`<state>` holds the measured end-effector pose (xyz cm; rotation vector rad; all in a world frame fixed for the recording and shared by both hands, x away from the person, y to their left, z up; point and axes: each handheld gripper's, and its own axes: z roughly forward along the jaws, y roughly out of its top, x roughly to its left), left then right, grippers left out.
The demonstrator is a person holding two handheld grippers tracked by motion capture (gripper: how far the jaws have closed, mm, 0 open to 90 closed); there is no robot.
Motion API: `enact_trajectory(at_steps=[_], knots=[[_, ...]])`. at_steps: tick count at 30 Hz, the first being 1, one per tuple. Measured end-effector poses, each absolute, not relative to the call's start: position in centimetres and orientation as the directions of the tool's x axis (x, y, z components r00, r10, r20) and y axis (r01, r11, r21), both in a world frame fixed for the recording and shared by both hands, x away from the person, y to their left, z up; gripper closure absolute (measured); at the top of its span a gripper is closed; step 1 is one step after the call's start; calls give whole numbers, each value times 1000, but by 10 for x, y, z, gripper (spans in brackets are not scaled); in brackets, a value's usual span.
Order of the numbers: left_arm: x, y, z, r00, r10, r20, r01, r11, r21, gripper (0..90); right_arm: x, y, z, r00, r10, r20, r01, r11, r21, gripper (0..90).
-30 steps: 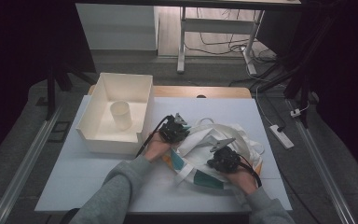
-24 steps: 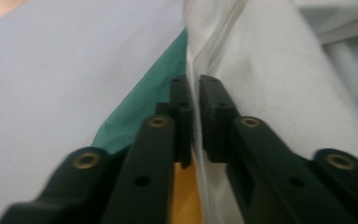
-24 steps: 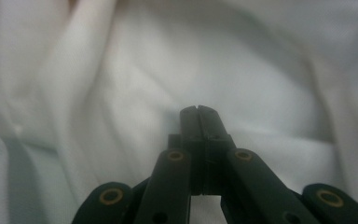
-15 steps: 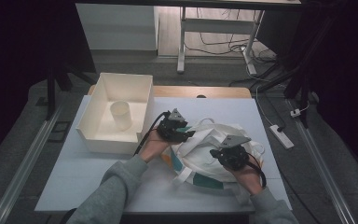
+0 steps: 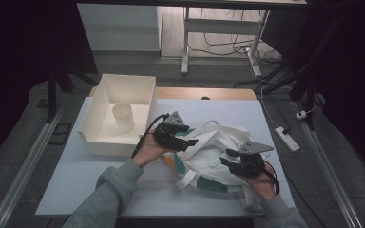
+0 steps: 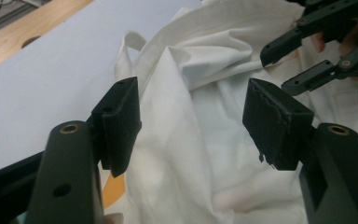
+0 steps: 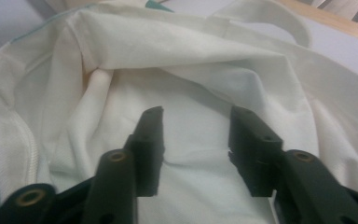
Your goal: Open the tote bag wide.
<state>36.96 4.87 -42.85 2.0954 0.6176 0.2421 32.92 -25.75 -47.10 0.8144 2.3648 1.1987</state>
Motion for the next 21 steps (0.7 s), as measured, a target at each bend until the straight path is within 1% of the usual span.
enact_trajectory(at_steps=[4,8,16,21], knots=[[360,57,-420,854,518,-48,323,-456,829,349,328,-264,-469,-760,648,-47,325,442,836,501],[356,64,-414,840,542,-41,325,-441,837,314,328,-265,-468,-757,651,-56,324,449,833,478],[360,79,-412,826,560,-66,358,-430,829,303,329,-263,-466,-752,653,-86,314,470,825,476],[362,89,-411,811,581,-63,371,-429,824,294,327,-266,-465,-747,658,-94,307,466,830,476]])
